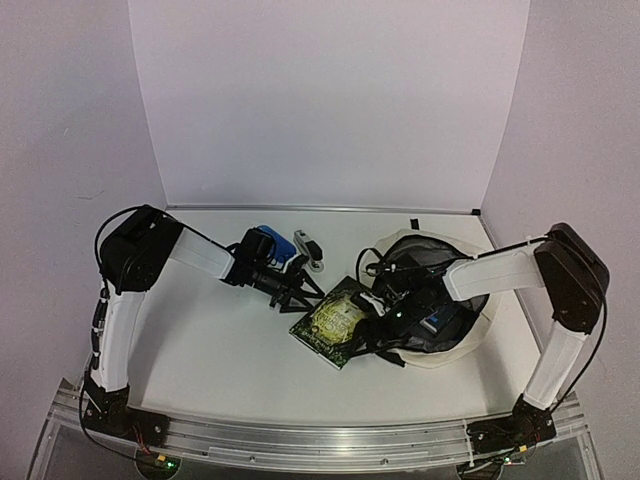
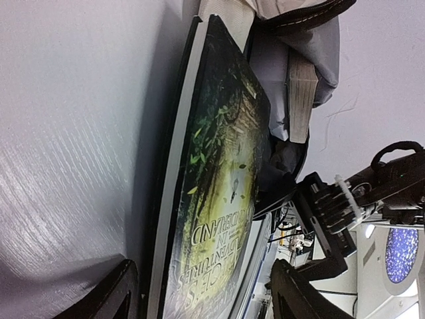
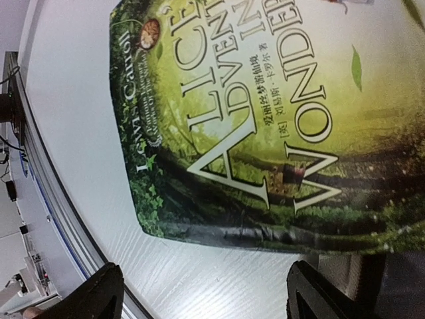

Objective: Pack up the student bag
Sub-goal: Pick up the book from the center of the board.

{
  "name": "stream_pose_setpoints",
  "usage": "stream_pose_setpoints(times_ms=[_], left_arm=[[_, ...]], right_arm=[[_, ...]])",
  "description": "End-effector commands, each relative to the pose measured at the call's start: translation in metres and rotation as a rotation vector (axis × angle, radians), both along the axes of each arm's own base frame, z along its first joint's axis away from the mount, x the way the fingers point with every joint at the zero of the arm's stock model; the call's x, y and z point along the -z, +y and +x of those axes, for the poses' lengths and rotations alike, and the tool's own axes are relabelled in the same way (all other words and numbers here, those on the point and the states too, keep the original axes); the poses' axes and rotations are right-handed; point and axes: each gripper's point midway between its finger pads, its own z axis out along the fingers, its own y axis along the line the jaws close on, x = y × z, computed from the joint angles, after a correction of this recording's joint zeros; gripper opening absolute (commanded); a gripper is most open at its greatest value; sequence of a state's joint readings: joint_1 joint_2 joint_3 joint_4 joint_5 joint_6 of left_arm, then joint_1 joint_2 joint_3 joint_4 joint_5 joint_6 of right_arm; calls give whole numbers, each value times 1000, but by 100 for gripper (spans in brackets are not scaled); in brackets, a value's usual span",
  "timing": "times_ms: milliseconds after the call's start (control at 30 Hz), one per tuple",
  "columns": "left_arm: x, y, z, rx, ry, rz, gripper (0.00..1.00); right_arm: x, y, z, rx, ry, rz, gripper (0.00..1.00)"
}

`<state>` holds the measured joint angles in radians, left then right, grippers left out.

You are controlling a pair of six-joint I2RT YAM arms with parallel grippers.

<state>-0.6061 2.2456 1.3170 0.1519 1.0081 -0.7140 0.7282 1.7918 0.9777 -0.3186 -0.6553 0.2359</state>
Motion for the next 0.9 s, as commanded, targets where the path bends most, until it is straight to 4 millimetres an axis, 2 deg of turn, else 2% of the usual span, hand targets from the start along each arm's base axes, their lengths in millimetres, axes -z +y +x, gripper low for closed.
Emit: stream_pose_setpoints(times_ms=[0, 100, 200, 300, 500, 700, 867], left_arm=[[21, 0, -7, -12, 26, 49, 66], [19, -11, -16, 33, 19, 30, 62], [12, -21, -27, 76, 3, 4, 57], [3, -23, -31, 84, -18, -23, 49], [-14, -20, -39, 85, -38, -94, 44], [-38, -21, -45, 93, -61, -182, 40], [-56, -22, -49, 98, -75, -225, 40]], right_arm=[[14, 13, 6, 39, 53, 17, 82], [19, 17, 11, 51, 56, 19, 79], [13, 21, 18, 68, 38, 41, 75], [-6, 23, 31, 98, -26, 71, 68], [-39, 10, 52, 173, -140, 96, 59], [-36, -1, 58, 200, -181, 61, 55], [-30, 2, 61, 209, -139, 67, 55]])
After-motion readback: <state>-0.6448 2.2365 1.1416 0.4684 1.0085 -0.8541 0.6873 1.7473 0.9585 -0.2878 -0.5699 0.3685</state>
